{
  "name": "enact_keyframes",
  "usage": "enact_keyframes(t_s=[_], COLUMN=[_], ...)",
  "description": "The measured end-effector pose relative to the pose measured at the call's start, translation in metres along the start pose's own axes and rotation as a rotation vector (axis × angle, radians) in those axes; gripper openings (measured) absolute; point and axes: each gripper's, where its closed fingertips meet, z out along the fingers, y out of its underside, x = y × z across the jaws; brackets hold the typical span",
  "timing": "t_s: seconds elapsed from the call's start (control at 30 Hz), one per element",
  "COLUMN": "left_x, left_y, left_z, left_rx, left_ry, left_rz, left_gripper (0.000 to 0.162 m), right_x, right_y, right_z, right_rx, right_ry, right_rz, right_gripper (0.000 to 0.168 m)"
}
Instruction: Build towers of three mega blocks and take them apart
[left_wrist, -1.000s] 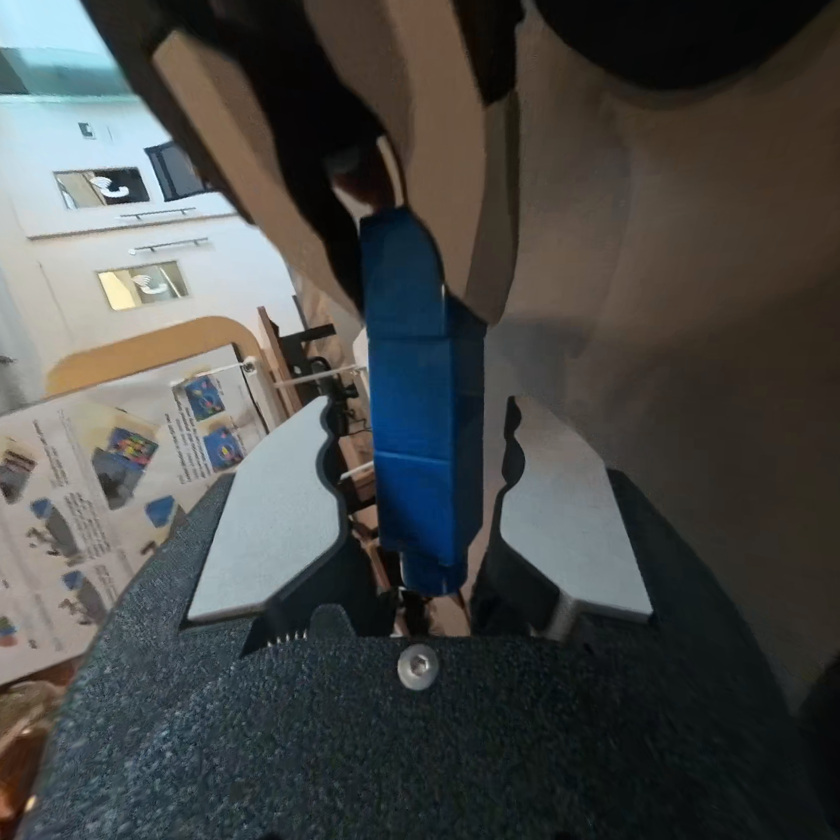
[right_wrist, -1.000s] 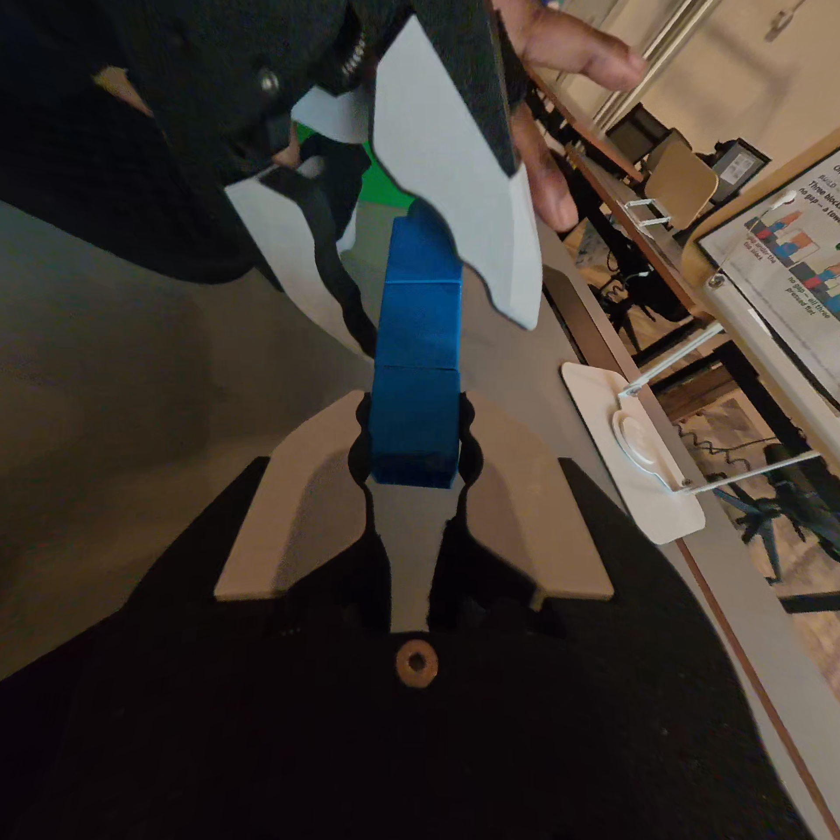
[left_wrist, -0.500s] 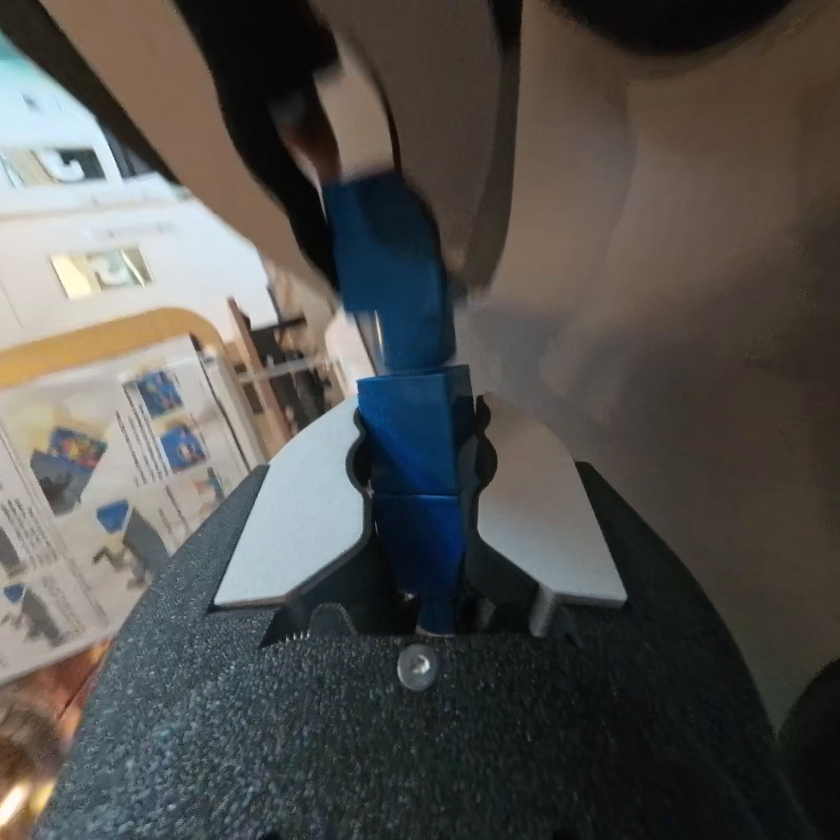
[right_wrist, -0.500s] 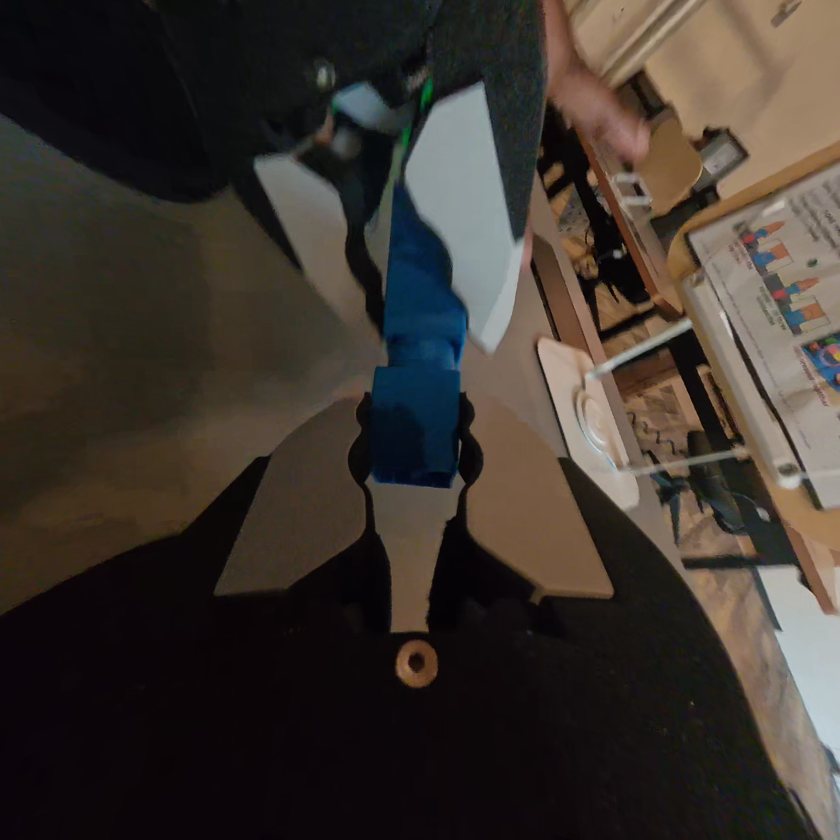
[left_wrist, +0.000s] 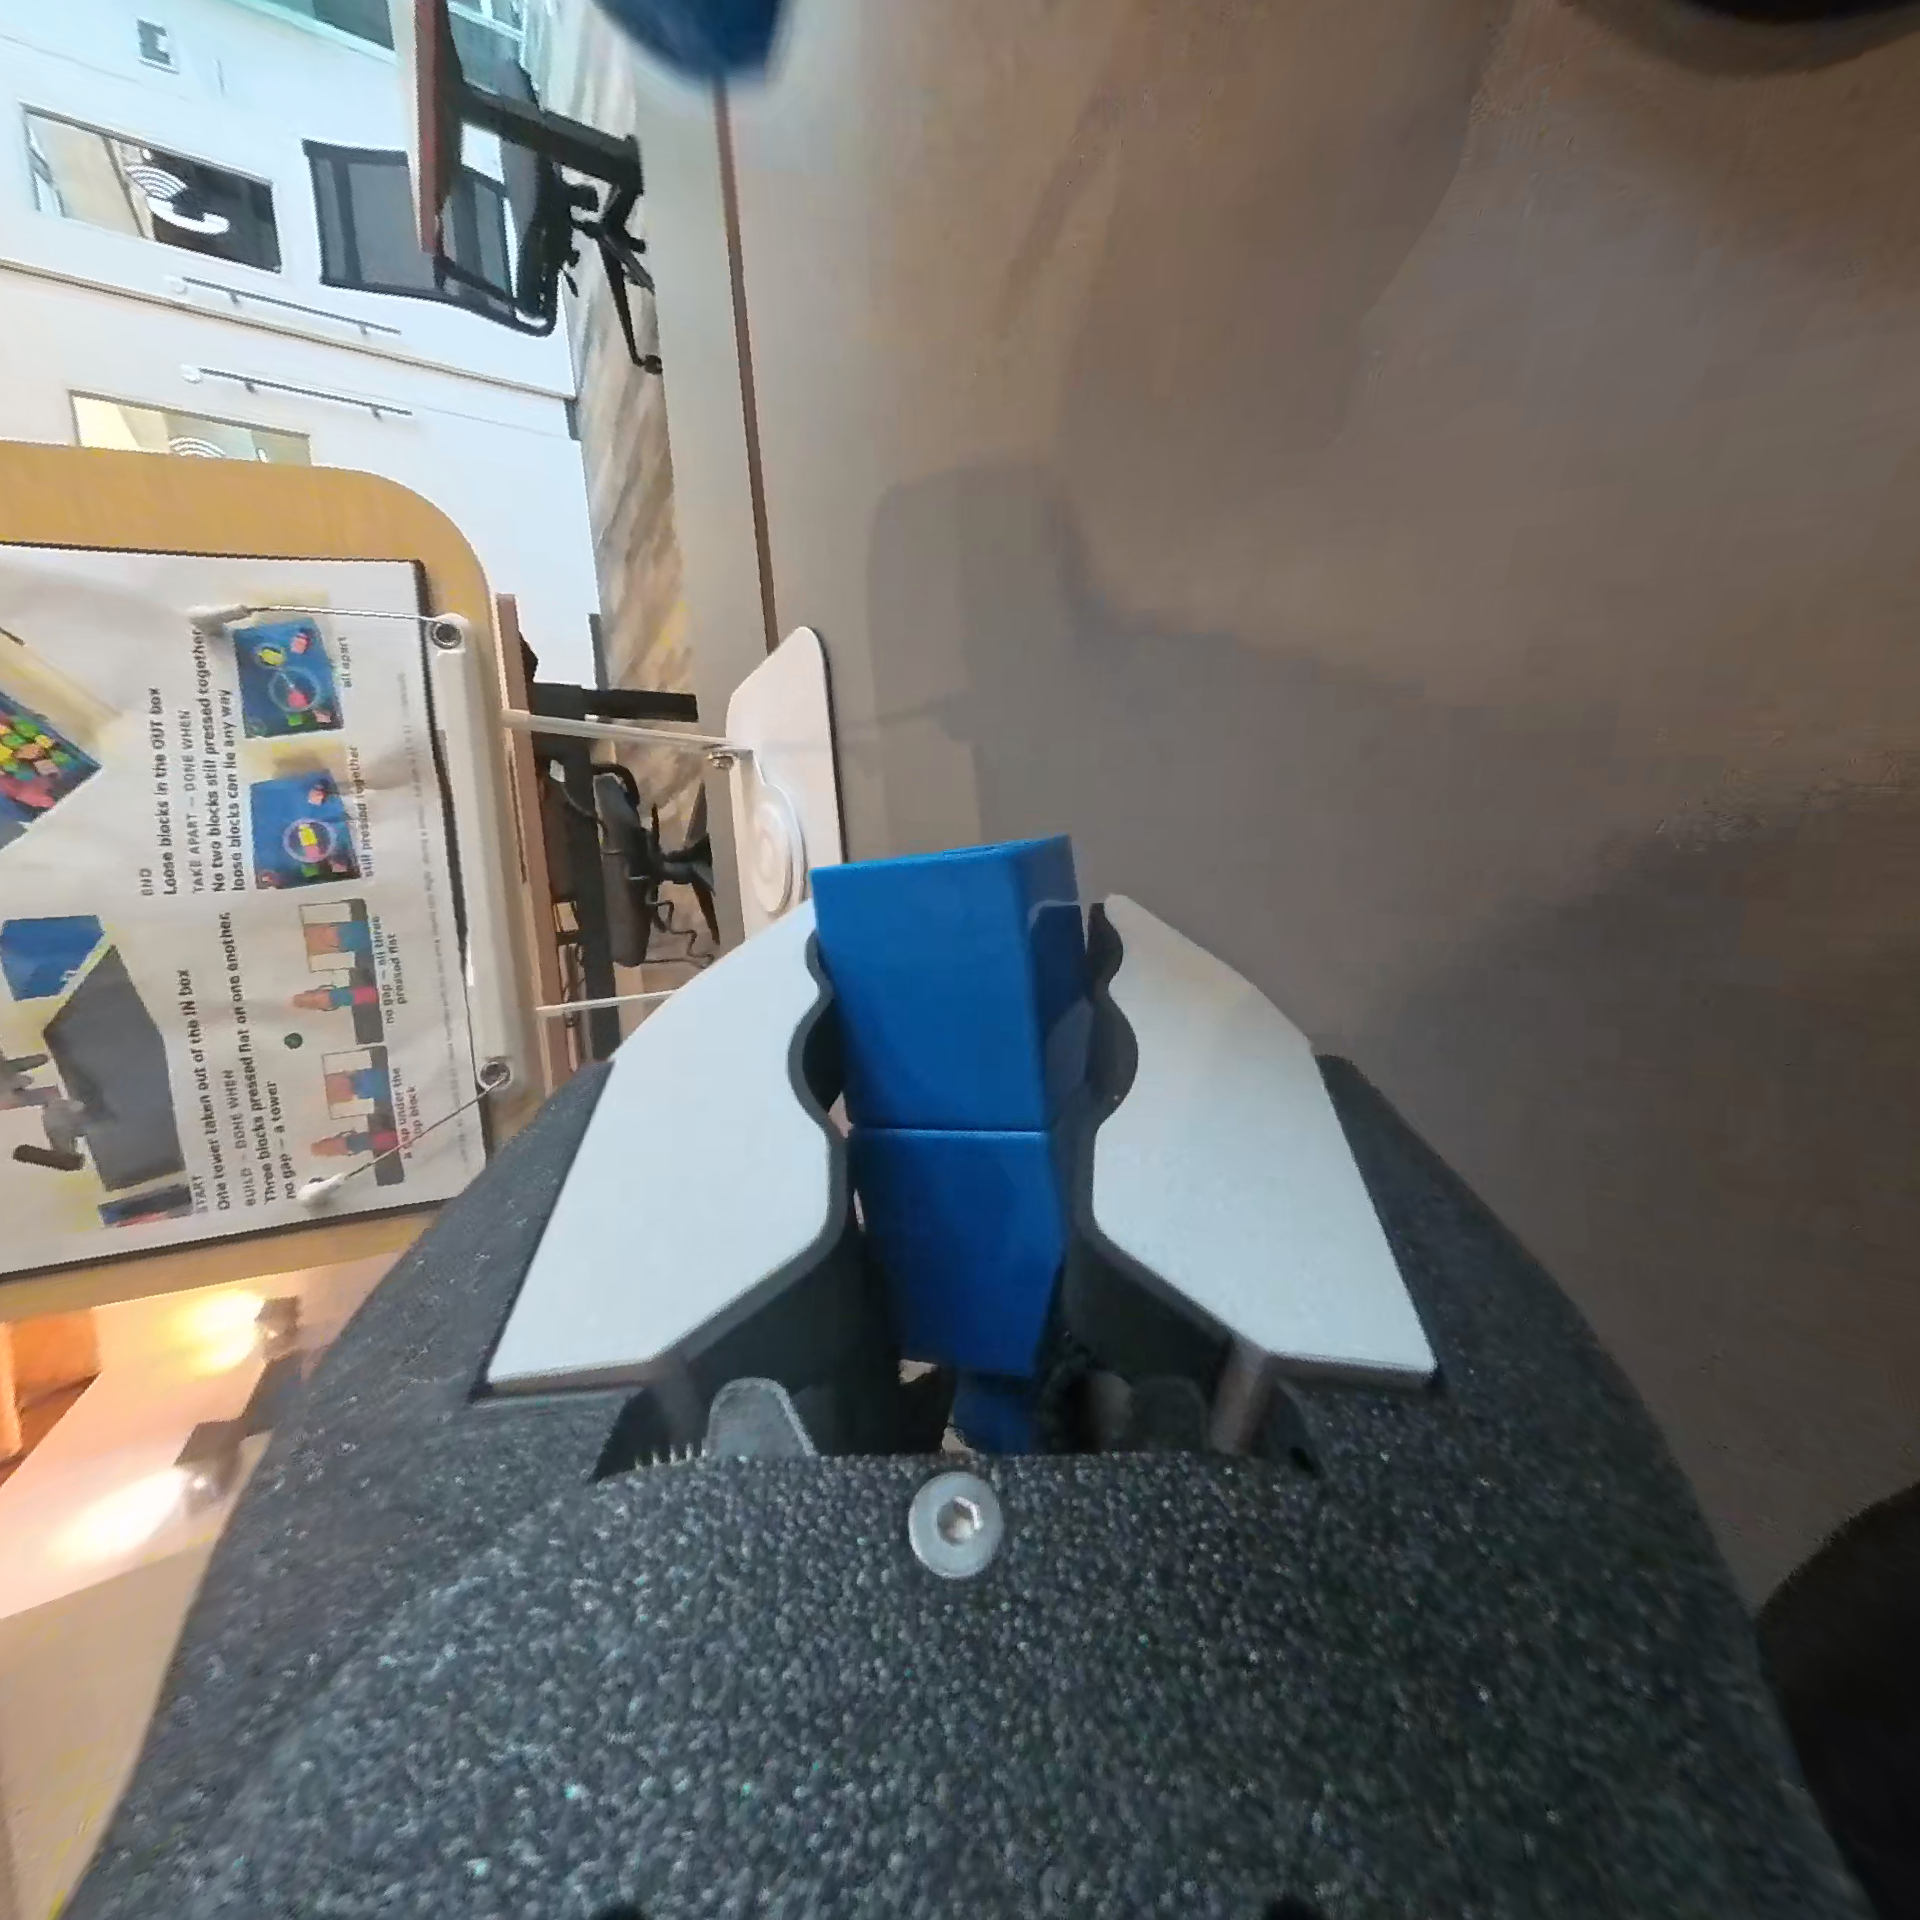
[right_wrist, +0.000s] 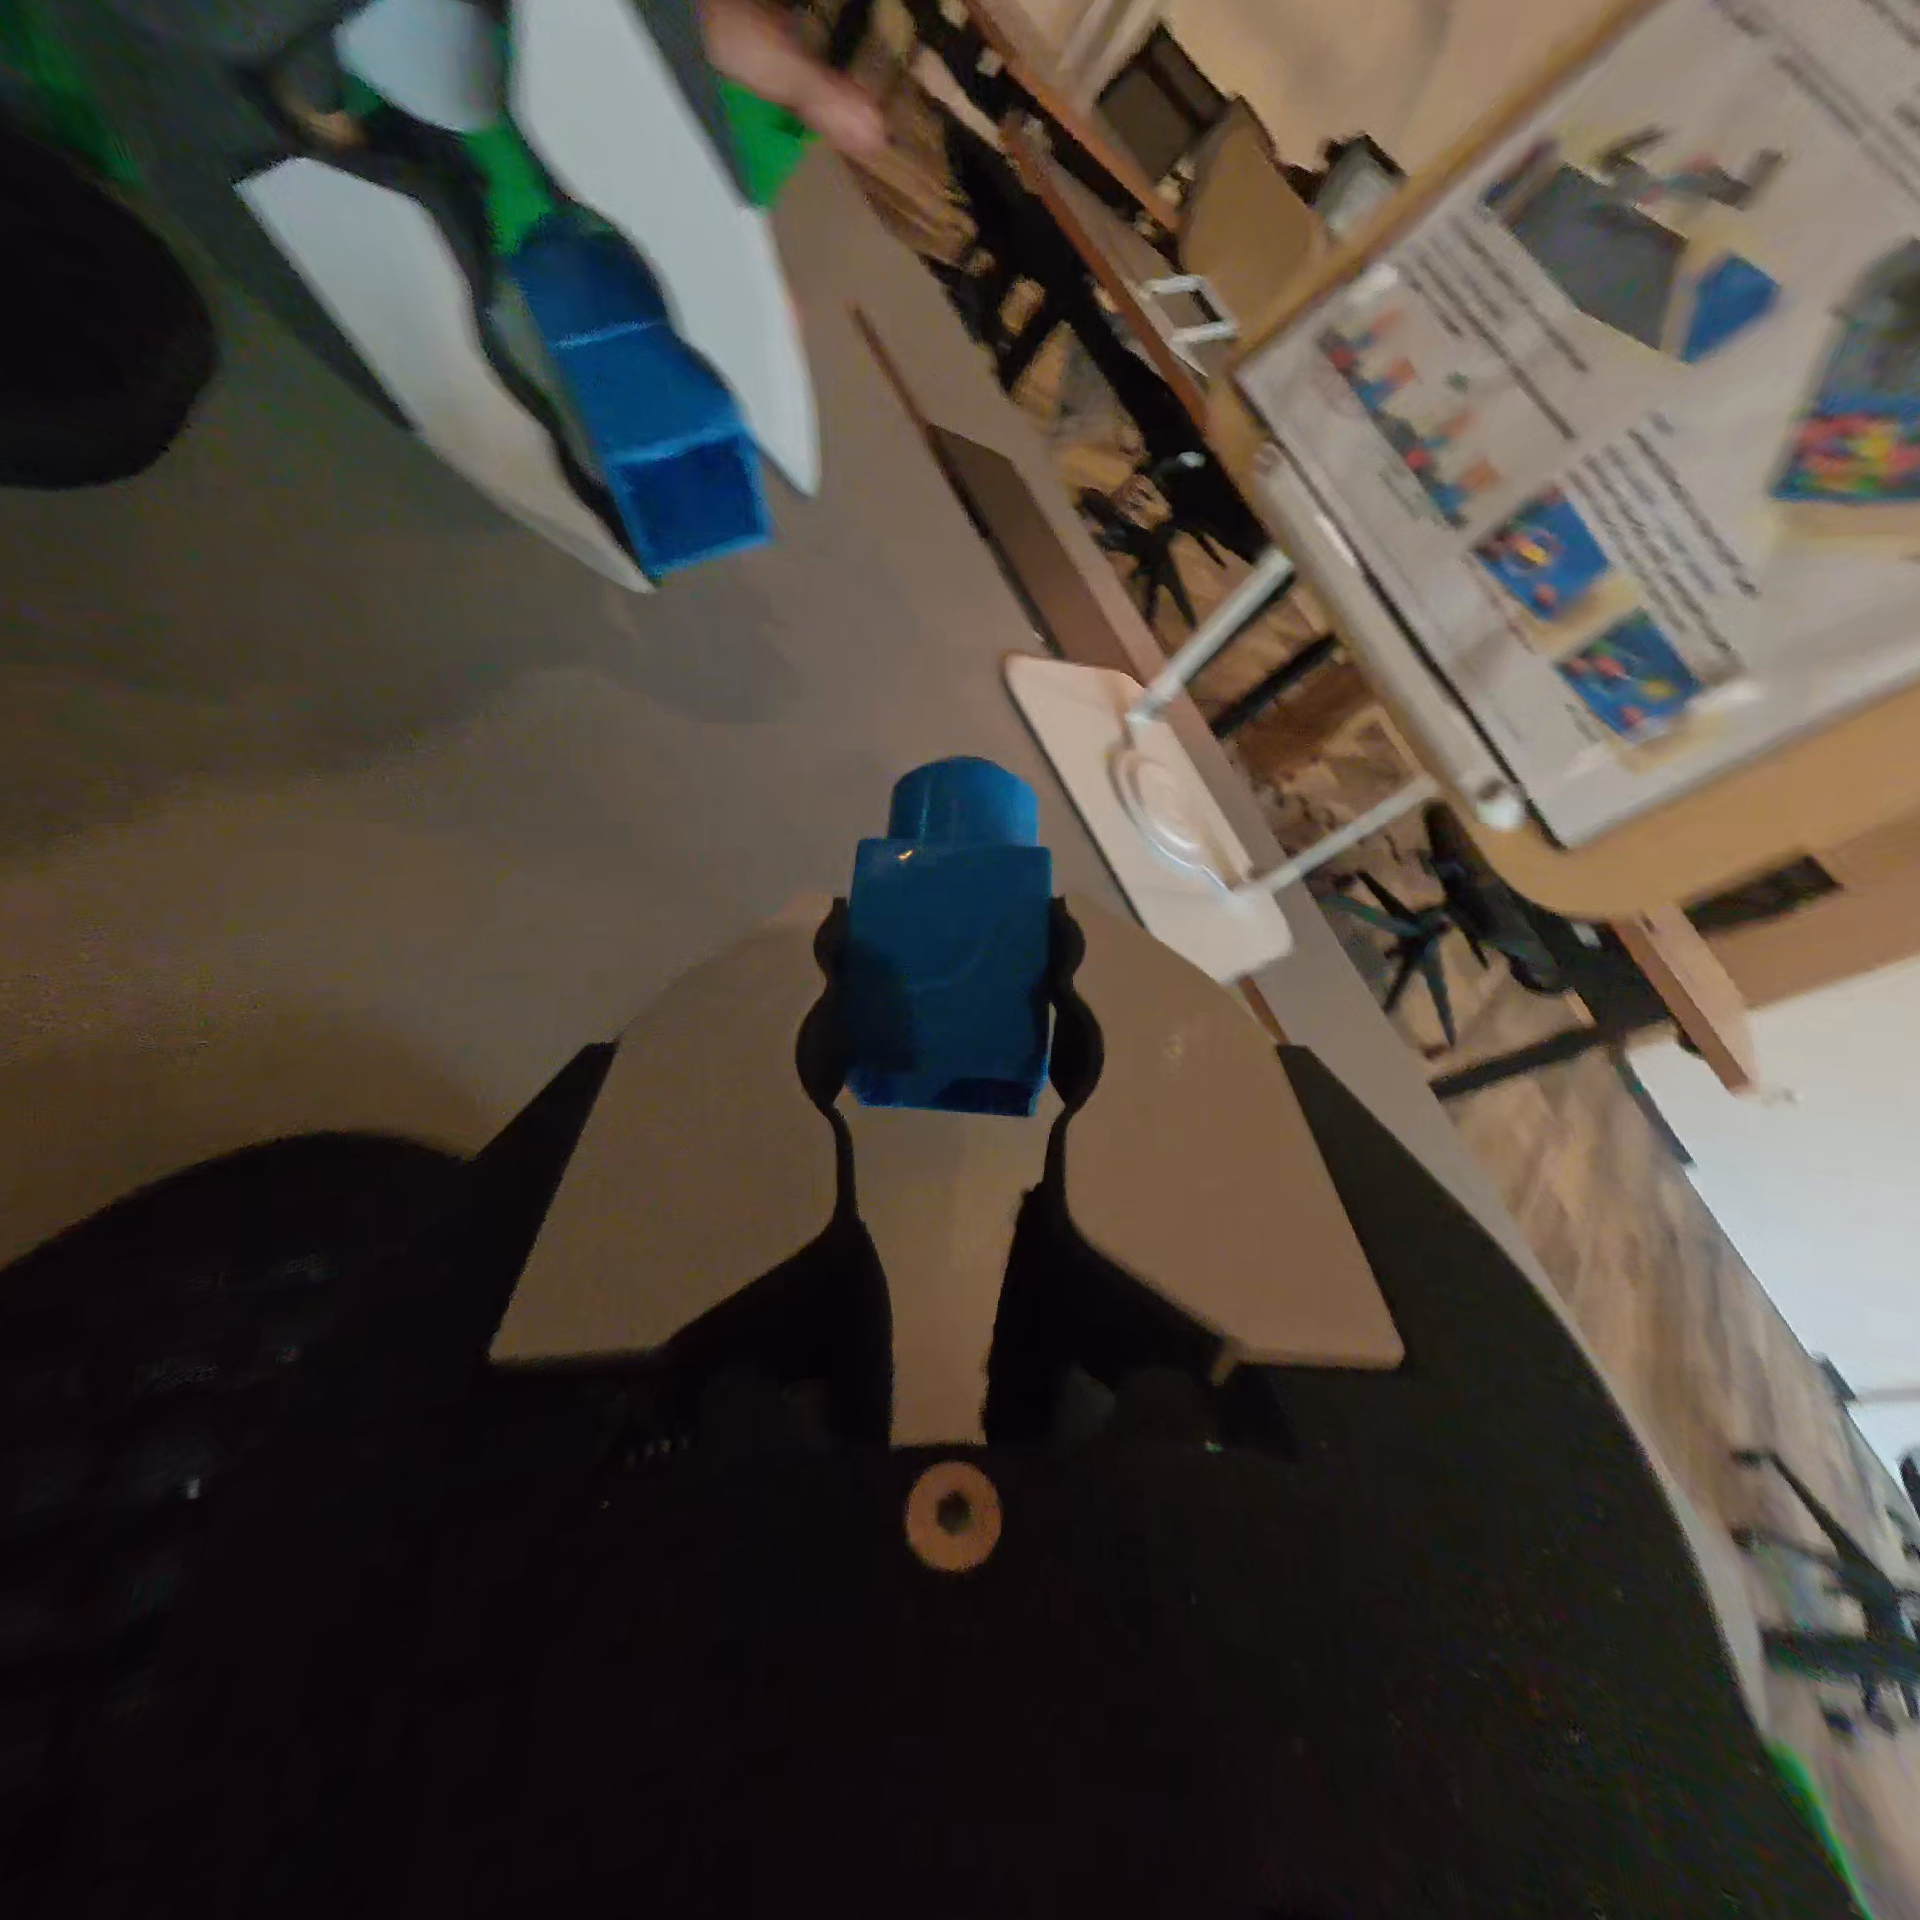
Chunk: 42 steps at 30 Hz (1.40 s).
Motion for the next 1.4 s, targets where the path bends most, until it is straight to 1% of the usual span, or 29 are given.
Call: enact_keyframes(t_s=[0.07, 0.13, 0.23, 0.3, 0.4, 0.5, 0.6, 0.77, 0.87, 0.97, 1.03, 1.07, 1.13, 1.23, 1.3, 1.33, 1.4], left_x=[0.000, -0.001, 0.000, 0.000, -0.001, -0.002, -0.002, -0.001, -0.001, 0.000, -0.001, -0.001, -0.004, -0.006, -0.008, -0.010, -0.016], left_y=[-0.002, -0.003, -0.003, -0.003, -0.004, -0.005, -0.005, -0.008, -0.008, -0.009, -0.011, -0.013, -0.016, -0.019, -0.020, -0.021, -0.024], left_z=[-0.001, -0.002, -0.002, -0.003, -0.005, -0.006, -0.006, -0.006, -0.006, -0.006, -0.006, -0.007, -0.008, -0.011, -0.012, -0.013, -0.016], left_rx=[0.015, 0.028, 0.032, 0.034, 0.034, 0.040, 0.046, 0.062, 0.065, 0.071, 0.083, 0.090, 0.102, 0.113, 0.109, 0.110, 0.120], left_ry=[-0.001, -0.001, 0.002, -0.005, -0.011, -0.015, -0.012, -0.008, -0.008, -0.005, -0.006, -0.007, -0.020, -0.034, -0.044, -0.059, -0.097], left_rz=[-0.009, -0.016, -0.018, -0.015, -0.006, -0.009, -0.012, -0.020, -0.018, -0.021, -0.027, -0.030, -0.034, -0.031, -0.022, -0.019, -0.016], left_gripper=[0.044, 0.044, 0.044, 0.044, 0.044, 0.044, 0.044, 0.044, 0.044, 0.044, 0.044, 0.044, 0.044, 0.044, 0.044, 0.044, 0.044], right_x=[0.029, 0.068, 0.123, 0.156, 0.178, 0.178, 0.171, 0.163, 0.163, 0.169, 0.173, 0.173, 0.163, 0.124, 0.090, 0.070, 0.029], right_y=[0.013, 0.036, 0.077, 0.110, 0.176, 0.239, 0.277, 0.299, 0.303, 0.289, 0.261, 0.241, 0.189, 0.089, 0.030, 0.008, -0.022], right_z=[-0.028, -0.064, -0.118, -0.147, -0.175, -0.191, -0.195, -0.192, -0.196, -0.195, -0.183, -0.170, -0.136, -0.081, -0.053, -0.040, -0.014], right_rx=[-0.066, -0.171, -0.321, -0.418, -0.679, -0.942, -1.131, -1.258, -1.292, -1.236, -1.125, -1.031, -0.792, -0.360, -0.122, -0.048, 0.022], right_ry=[0.082, 0.181, 0.260, 0.306, 0.288, 0.257, 0.216, 0.186, 0.190, 0.238, 0.251, 0.247, 0.214, 0.066, -0.053, -0.124, -0.256], right_rz=[0.054, 0.129, 0.328, 0.439, 0.605, 0.667, 0.613, 0.572, 0.568, 0.543, 0.482, 0.447, 0.399, 0.392, 0.416, 0.431, 0.485], right_gripper=[0.035, 0.035, 0.036, 0.036, 0.036, 0.036, 0.036, 0.038, 0.055, 0.069, 0.081, 0.081, 0.081, 0.076, 0.073, 0.076, 0.081])
